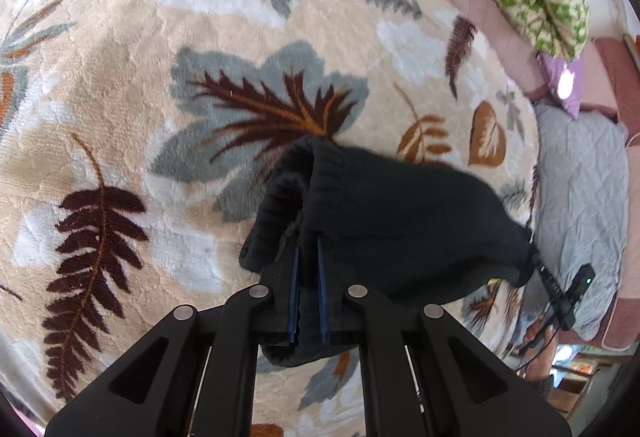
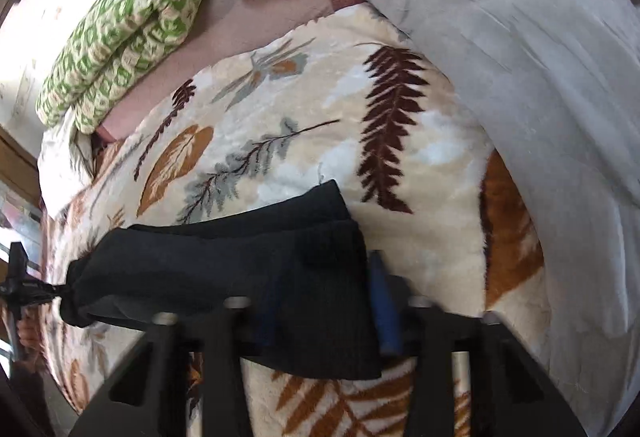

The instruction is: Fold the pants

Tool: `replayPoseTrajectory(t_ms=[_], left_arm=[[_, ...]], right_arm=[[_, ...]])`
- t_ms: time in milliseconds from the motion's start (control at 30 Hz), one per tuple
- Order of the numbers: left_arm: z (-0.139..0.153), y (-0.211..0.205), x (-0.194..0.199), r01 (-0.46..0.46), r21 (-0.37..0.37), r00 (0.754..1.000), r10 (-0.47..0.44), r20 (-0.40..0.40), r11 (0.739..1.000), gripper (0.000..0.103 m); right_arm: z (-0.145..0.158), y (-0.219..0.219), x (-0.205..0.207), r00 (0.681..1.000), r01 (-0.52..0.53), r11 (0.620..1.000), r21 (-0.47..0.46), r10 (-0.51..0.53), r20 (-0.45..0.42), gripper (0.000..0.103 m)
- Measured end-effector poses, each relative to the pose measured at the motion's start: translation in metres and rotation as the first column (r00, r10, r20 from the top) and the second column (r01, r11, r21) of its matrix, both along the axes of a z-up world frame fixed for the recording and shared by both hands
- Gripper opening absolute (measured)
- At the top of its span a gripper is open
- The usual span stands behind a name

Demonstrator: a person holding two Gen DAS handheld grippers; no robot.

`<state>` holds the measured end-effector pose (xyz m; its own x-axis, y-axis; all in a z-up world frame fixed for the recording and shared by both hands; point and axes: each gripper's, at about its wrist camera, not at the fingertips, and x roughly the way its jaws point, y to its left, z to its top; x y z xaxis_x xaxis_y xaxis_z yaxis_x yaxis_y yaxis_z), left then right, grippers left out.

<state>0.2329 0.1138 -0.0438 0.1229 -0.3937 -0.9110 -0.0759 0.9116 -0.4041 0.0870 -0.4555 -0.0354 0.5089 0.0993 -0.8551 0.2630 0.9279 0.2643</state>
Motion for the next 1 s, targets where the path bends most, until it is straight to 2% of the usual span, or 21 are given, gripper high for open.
replayPoseTrajectory(t_ms=[200,267,367,433,600,700,800,833,900,1000], left_arm=[[0.008,-0.001,0.001,-0.043,0.016,0.998,0.042,0.051,0.999,0.005],[0.015,0.004,0.0,-0.066,-0.01,0.995,0.066,0.07,0.998,0.004],[0.025,0.014,-0.002,-0.077,-0.05,0.992,0.081,0.095,0.996,0.004],[0.025,0.019,-0.001,-0.068,-0.006,0.992,0.069,0.102,0.998,0.004],[0.005,0.022,0.005,-0.07,0.042,0.994,0.067,0.087,0.997,0.005],[-0.005,0.015,0.004,-0.029,0.079,0.996,0.023,0.083,0.996,0.006],[-0.01,0.012,0.003,0.016,0.108,0.996,-0.025,0.085,0.994,0.011],[-0.009,0.014,0.003,0.017,0.105,0.996,-0.026,0.085,0.994,0.015],[-0.006,0.021,0.002,0.001,0.077,0.997,-0.007,0.072,0.997,0.021],[0.004,0.033,-0.004,0.001,0.023,0.997,-0.003,0.071,1.0,0.021]], right_arm=[[0.021,0.009,-0.003,0.999,-0.016,0.998,-0.068,0.019,0.048,0.003],[0.031,0.012,-0.004,0.997,-0.024,0.997,-0.076,0.029,0.069,0.003],[0.048,0.013,-0.005,0.991,-0.018,0.999,-0.037,0.023,0.128,0.003],[0.053,0.012,-0.004,0.988,-0.005,1.0,-0.015,0.007,0.153,0.003],[0.021,0.001,0.011,0.994,0.067,0.998,-0.007,-0.066,0.091,0.003],[-0.002,-0.016,0.011,0.99,0.129,0.991,0.026,-0.13,0.055,0.003],[-0.015,-0.023,0.01,0.988,0.15,0.989,0.013,-0.151,0.034,0.004],[-0.018,-0.023,0.011,0.988,0.153,0.988,0.012,-0.153,0.022,0.009],[-0.02,-0.024,0.013,0.986,0.169,0.986,0.003,-0.169,-0.003,0.01],[-0.005,-0.024,0.005,0.983,0.179,0.983,0.023,-0.18,0.039,0.012]])
